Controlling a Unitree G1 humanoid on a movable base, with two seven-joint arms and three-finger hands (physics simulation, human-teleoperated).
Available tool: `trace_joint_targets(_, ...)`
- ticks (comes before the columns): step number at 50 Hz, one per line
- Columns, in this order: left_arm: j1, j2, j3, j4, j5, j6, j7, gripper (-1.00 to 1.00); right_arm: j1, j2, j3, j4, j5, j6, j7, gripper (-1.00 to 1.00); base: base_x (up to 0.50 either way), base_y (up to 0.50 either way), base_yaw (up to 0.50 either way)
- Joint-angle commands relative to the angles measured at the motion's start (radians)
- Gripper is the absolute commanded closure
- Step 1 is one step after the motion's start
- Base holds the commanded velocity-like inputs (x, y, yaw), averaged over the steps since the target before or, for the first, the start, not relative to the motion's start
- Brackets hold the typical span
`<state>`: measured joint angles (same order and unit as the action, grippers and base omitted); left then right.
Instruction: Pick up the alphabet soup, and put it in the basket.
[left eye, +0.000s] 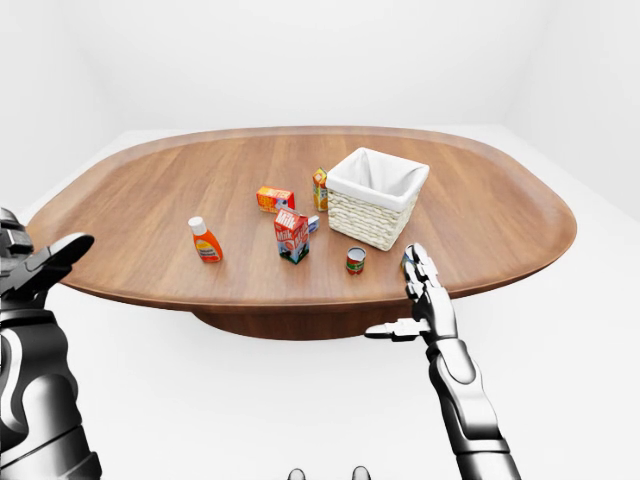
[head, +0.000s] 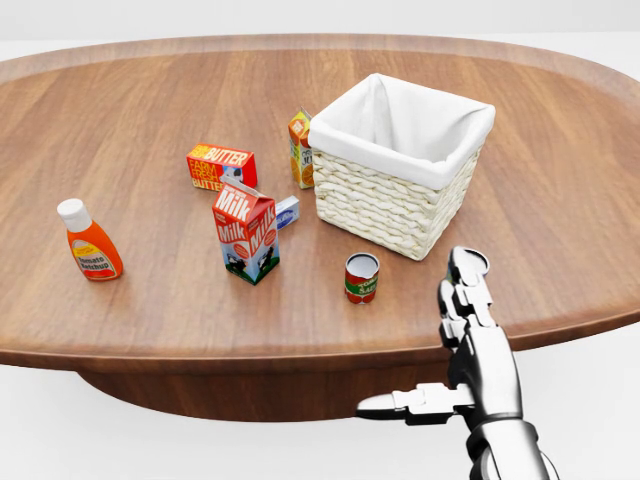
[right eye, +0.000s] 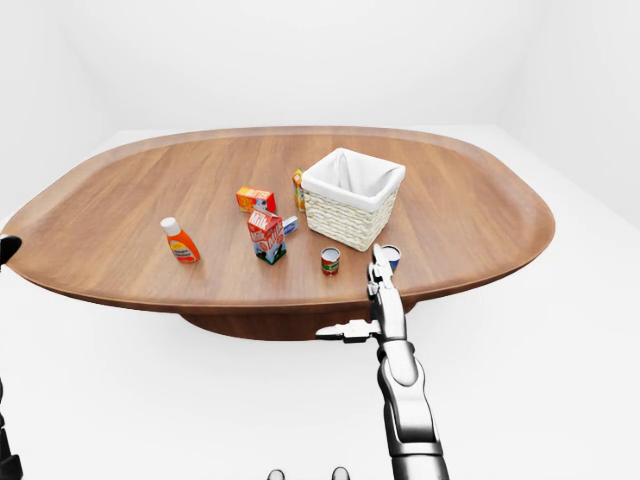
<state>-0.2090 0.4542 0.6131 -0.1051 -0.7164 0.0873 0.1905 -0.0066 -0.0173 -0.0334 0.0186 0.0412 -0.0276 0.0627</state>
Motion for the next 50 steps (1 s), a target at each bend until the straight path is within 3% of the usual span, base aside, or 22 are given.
trace_joint_targets(1,-0.013,0.043,0.013,0.059,-0.055,0.0,0.017,-1.0,-0.003,0.0,0.0,0.004,-0.001,-0.002,0.002,-1.0,0.0,0.0,0.0)
trace_joint_targets(14,0.011,0.033,0.023,0.042,-0.058,0.0,0.016,-1.0,-0.003,0.001,0.003,0.009,-0.009,0.002,-0.003,-1.0,0.0,0.0,0.0)
trace_joint_targets(15,0.235,-0.375,-0.486,-0.039,0.341,0.0,-0.201,-1.0,0.002,0.001,0.003,-0.02,-0.009,0.022,-0.006,-1.0,0.0,0.0,0.0)
trace_joint_targets(16,0.251,-0.402,-0.509,-0.012,0.38,0.0,-0.224,-1.0,0.002,0.001,0.003,-0.022,-0.009,0.023,-0.006,-1.0,0.0,0.0,0.0)
trace_joint_targets(21,0.251,-0.415,-0.5,-0.012,0.393,0.0,-0.236,-1.0,0.002,0.001,0.003,-0.022,-0.009,0.023,-0.006,-1.0,0.0,0.0,0.0)
trace_joint_targets(30,0.255,-0.429,-0.497,-0.031,0.421,0.0,-0.247,-1.0,0.002,-0.002,-0.002,-0.017,-0.022,-0.024,-0.012,-1.0,0.0,0.0,0.0)
trace_joint_targets(38,0.255,-0.431,-0.495,-0.042,0.432,0.0,-0.248,-1.0,0.02,-0.001,-0.008,-0.067,-0.03,-0.018,-0.034,-1.0,0.0,0.0,0.0)
trace_joint_targets(47,0.24,-0.428,-0.491,-0.007,0.434,0.0,-0.254,-1.0,0.029,-0.001,-0.019,-0.085,-0.038,-0.035,-0.06,-1.0,0.0,0.0,0.0)
trace_joint_targets(50,0.243,-0.429,-0.492,-0.016,0.436,0.0,-0.251,-1.0,0.035,0.0,-0.02,-0.111,-0.038,-0.025,-0.065,-1.0,0.0,0.0,0.0)
